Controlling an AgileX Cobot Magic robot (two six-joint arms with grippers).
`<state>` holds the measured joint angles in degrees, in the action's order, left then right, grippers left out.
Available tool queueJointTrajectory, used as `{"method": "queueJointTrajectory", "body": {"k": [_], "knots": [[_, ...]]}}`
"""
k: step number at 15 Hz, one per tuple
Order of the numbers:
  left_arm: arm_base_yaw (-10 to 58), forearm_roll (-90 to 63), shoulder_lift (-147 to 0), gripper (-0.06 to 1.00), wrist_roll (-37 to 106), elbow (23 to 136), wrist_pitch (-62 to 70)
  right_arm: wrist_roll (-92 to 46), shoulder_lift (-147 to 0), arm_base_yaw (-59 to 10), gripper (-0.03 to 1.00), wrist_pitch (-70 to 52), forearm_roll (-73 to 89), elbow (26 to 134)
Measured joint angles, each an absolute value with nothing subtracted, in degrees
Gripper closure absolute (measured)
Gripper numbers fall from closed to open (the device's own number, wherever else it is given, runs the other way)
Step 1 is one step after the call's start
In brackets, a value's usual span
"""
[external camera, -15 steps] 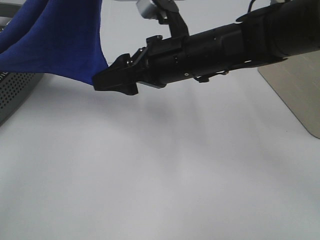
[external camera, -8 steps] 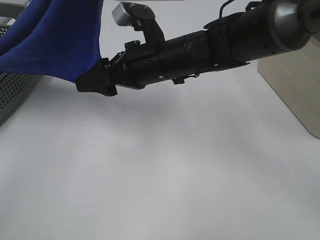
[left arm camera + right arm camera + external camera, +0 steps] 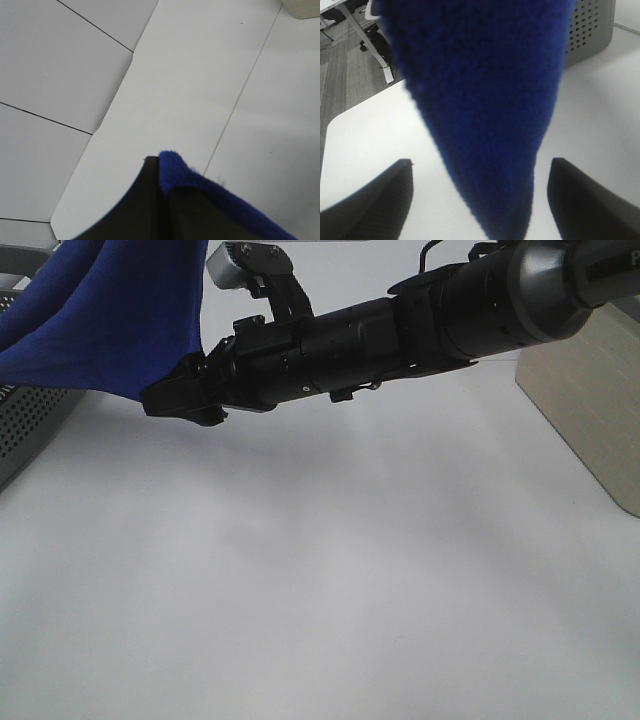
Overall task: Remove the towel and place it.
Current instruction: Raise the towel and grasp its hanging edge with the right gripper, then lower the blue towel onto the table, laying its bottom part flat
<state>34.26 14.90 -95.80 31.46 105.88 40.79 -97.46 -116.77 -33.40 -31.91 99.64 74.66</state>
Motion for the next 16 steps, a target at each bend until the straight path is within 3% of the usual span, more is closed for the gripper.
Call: {"method": "queueJointTrajectory", "body": {"k": [2,3,5,6,12,16], "knots": [[34.26,14.90,-95.80,0.94,31.46,105.88,40.79,-97.46,-116.77,-33.40,0.40,-29.97,99.64,74.77],[34.26,14.90,-95.80,0.94,31.46,105.88,40.79,-97.40,-116.77,-33.40,0.53,-29.45,99.64,74.77],[34.26,14.84,-95.80,0.94,31.46,105.88,40.85,-97.40,-116.77,-33.17,0.88,-30.77,99.64,74.77],[34.26,14.84,-95.80,0.94,31.46,105.88,40.85,-97.40,-116.77,-33.17,0.94,-31.51,99.64,74.77],[34.26,14.78,-95.80,0.94,31.46,105.88,40.85,-94.42,-116.71,-33.06,0.95,-28.93,99.58,74.77],[34.26,12.38,-95.80,0.94,31.46,105.88,40.85,-64.74,-110.18,-30.19,0.95,-28.65,72.02,74.77]]}}
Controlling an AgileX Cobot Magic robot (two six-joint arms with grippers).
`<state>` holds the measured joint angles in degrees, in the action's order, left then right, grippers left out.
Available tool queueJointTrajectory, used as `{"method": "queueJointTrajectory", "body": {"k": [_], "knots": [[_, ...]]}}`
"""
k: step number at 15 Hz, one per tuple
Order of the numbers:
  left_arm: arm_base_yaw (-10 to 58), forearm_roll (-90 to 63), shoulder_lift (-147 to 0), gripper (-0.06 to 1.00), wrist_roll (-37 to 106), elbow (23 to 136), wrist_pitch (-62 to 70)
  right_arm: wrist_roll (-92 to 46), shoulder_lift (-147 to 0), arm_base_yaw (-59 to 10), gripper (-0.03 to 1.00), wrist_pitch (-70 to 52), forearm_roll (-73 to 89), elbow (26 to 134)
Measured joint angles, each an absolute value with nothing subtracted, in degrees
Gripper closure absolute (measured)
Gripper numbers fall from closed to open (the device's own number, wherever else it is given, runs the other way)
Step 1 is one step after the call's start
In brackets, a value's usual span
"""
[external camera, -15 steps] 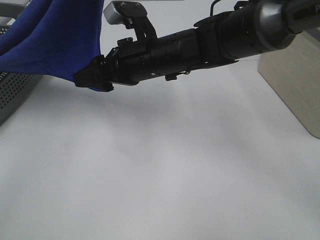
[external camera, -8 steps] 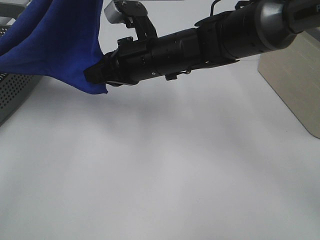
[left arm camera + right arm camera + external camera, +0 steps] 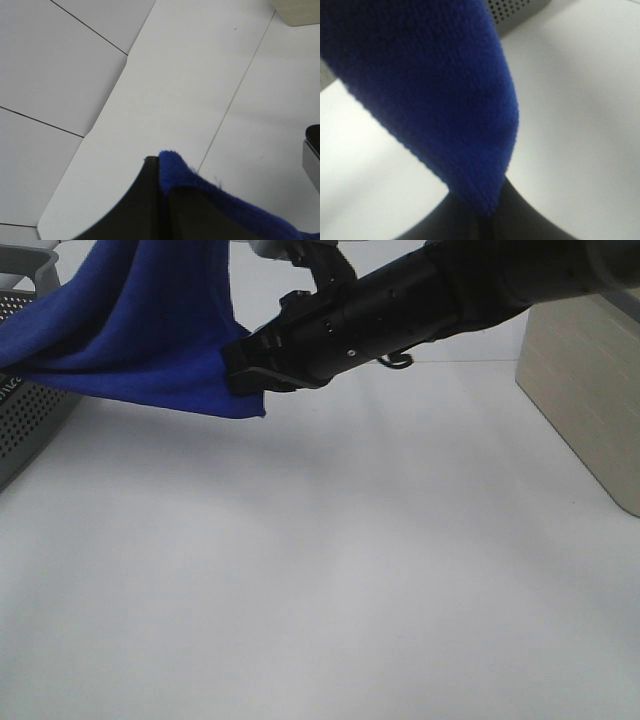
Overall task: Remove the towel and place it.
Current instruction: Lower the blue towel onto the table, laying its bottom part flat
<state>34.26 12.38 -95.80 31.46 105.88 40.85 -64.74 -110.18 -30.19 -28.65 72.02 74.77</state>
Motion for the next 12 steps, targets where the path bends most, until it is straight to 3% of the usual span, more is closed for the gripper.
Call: {"method": "queueJointTrajectory", "body": {"k": [5,9,12], "knots": [[34.26,5.56,-95.80,0.94,31.46,105.88,40.05,-27.04,-101.93,-26.36,0.95,-49.50,26.70,81.99],[34.26,5.27,-95.57,0.94,31.46,105.88,37.01,-17.65,-98.78,-26.07,0.95,-67.27,10.20,94.42],[34.26,6.07,-92.82,0.94,31.46,105.88,30.31,-14.84,-98.38,-25.78,0.95,-69.50,-4.64,108.52]]}}
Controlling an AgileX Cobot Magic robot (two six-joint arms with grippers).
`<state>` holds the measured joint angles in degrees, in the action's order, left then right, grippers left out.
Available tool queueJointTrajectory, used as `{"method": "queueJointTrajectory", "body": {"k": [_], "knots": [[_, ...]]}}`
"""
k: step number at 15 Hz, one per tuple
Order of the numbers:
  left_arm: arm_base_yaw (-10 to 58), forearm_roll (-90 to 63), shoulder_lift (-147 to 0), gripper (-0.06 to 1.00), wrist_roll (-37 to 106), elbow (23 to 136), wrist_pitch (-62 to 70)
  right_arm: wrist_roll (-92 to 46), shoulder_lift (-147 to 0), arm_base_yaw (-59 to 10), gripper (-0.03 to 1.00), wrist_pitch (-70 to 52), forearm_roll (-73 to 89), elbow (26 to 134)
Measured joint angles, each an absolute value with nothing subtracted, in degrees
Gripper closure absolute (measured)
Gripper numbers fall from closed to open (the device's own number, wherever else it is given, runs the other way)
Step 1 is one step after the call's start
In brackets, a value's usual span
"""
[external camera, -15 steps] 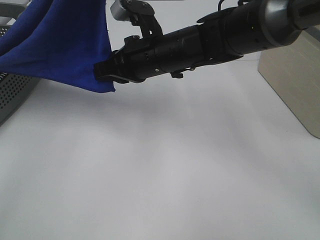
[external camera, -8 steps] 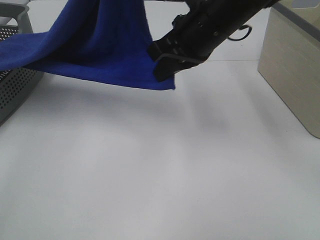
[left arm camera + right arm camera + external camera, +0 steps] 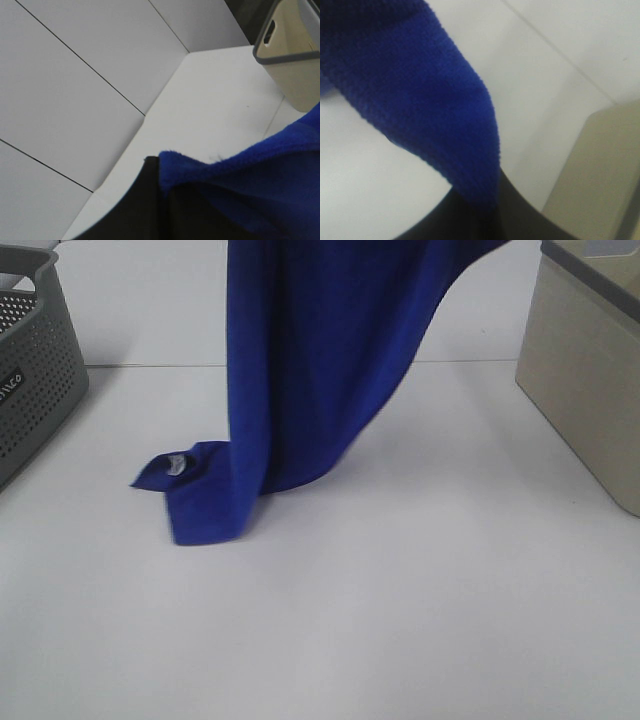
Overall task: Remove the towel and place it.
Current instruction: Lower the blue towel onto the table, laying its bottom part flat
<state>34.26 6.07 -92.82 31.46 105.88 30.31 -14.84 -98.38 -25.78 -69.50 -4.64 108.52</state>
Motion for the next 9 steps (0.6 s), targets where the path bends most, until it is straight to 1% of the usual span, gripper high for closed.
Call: {"method": "queueJointTrajectory", "body": {"k": [2,4,7,9], "knots": [[34.26,9.68,-91.56,0.94,31.51,105.88,28.42,-14.84,-98.32,-25.78,0.95,-69.67,-7.68,113.50],[34.26,16.44,-91.39,0.94,31.63,105.88,27.85,-14.84,-97.80,-25.78,0.95,-69.67,-9.80,116.60],[34.26,24.47,-91.44,0.94,31.63,105.88,21.77,-14.90,-94.65,-25.78,0.95,-69.84,-11.75,117.23],[34.26,26.41,-91.39,0.94,31.63,105.88,16.79,-14.90,-92.53,-25.78,0.95,-69.84,-14.44,117.23]]}}
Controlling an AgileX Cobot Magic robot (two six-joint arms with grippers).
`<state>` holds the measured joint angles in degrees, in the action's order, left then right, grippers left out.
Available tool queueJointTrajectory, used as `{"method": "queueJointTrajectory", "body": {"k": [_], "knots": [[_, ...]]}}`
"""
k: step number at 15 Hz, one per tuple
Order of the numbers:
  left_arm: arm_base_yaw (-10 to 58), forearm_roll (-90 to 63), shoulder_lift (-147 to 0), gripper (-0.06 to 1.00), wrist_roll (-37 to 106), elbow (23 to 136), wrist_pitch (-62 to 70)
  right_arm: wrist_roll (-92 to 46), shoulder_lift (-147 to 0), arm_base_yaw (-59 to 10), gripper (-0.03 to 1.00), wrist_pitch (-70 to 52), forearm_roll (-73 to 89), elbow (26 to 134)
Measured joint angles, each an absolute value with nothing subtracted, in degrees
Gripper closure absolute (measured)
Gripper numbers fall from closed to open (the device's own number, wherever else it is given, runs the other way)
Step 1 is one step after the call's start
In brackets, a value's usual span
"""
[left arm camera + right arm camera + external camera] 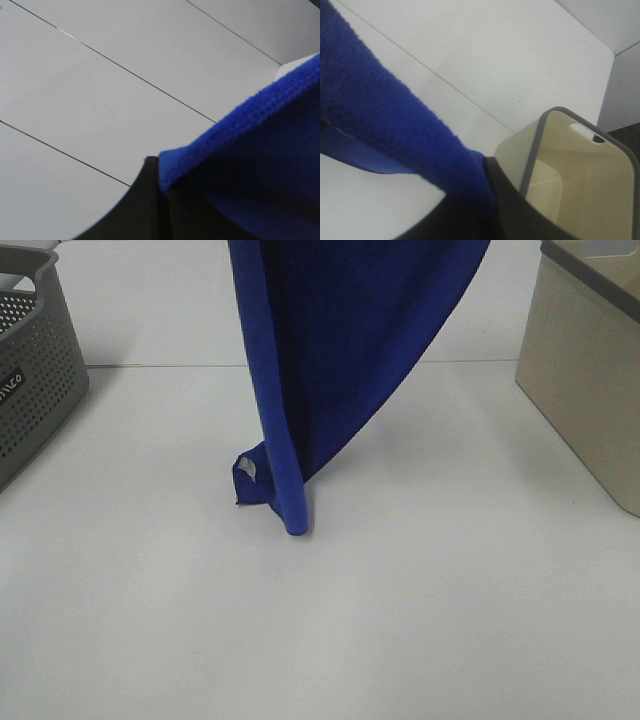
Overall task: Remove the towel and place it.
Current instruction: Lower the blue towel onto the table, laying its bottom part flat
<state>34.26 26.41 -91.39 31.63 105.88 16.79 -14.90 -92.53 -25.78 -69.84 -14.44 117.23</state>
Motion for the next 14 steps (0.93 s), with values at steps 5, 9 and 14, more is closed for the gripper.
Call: {"method": "queueJointTrajectory", "body": {"k": [5,9,14], "knots": [[33.80,28.48,-91.44,0.94,31.63,105.88,15.18,-14.90,-91.79,-25.78,0.95,-55.86,-17.93,117.23],[28.02,28.48,-94.31,0.94,31.63,105.88,8.37,-14.90,-95.23,-25.78,0.95,-36.96,-20.23,117.28],[21.49,28.30,-99.29,0.94,31.46,105.88,-7.39,-14.90,-101.36,-25.78,0.95,-16.39,-20.57,117.28]]}}
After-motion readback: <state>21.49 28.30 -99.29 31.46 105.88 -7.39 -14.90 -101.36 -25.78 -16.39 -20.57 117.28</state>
